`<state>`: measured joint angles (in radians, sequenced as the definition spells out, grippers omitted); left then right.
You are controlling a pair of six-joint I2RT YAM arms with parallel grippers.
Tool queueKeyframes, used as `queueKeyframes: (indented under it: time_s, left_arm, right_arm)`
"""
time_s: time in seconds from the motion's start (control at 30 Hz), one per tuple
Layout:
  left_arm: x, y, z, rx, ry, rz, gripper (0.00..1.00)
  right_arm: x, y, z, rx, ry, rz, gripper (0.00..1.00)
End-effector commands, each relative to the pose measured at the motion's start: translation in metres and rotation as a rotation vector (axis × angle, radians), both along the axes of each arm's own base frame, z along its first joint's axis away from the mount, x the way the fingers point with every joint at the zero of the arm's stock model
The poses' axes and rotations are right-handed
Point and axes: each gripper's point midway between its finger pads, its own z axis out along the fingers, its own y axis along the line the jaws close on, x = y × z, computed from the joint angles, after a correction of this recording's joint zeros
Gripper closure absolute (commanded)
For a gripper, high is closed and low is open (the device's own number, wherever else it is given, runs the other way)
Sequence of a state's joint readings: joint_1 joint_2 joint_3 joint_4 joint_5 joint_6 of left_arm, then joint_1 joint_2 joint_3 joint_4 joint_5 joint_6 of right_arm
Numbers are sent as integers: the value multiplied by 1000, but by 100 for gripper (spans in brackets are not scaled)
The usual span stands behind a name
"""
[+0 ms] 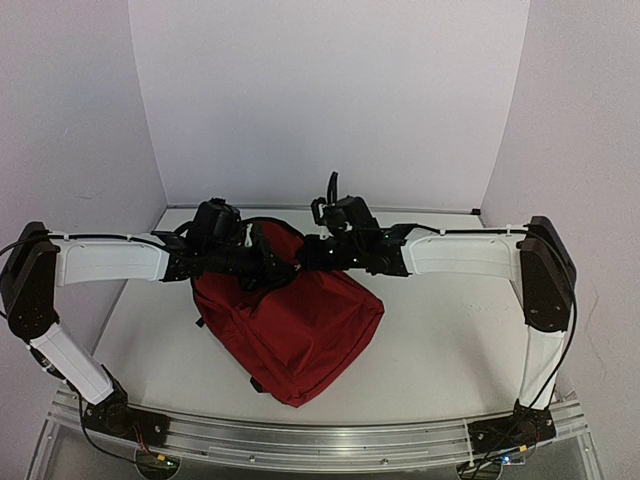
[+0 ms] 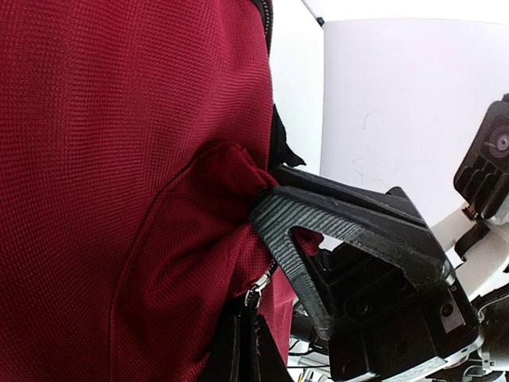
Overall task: Pack the student bag
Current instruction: Zip the student bag at the center of the board.
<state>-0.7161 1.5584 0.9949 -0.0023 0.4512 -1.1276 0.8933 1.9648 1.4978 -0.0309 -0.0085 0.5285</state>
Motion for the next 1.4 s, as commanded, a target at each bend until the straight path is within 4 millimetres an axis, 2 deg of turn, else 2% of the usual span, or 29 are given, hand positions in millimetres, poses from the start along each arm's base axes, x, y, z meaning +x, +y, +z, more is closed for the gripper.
queueKeyframes:
  time_s: [0.0,0.1,0.23,0.37,0.43,0.57,0.7,0.83,0.9,1.07,1.23,1.37]
  left_arm:
    - [-54,11,-14,43,176,-130,100]
    - [-59,22,-26,104,181,-125,100]
    - [-66,34,-33,169,165,-133,100]
    - [-76,47,-40,207,161,-147,100]
    - [-82,47,-42,200,168,-175,100]
    - [-88,40,-39,168,167,-237,100]
    - [-93,22,-35,154,154,-308,100]
    - [-102,17,-50,230,198,-360,100]
    - [-105,19,-58,257,223,-363,100]
    - [-108,17,-54,242,218,-366,100]
    - [-112,25,-55,254,235,-341,100]
    - [-115,28,-47,230,233,-321,100]
  right_arm:
    - [101,-90,58,90,-145,-354,100]
    - [96,-74,60,206,-77,-221,100]
    - [83,-61,61,249,-41,-115,100]
    - [88,-78,57,222,-57,-176,100]
    - [93,-89,51,194,-71,-232,100]
    - [102,-106,44,171,-90,-346,100]
    - [106,-117,48,236,-88,-439,100]
    - [114,-128,57,272,-109,-529,100]
    - [121,-131,62,286,-119,-549,100]
    - [134,-133,71,292,-147,-571,100]
    - [140,-135,66,262,-161,-576,100]
    - [141,-139,60,237,-165,-587,100]
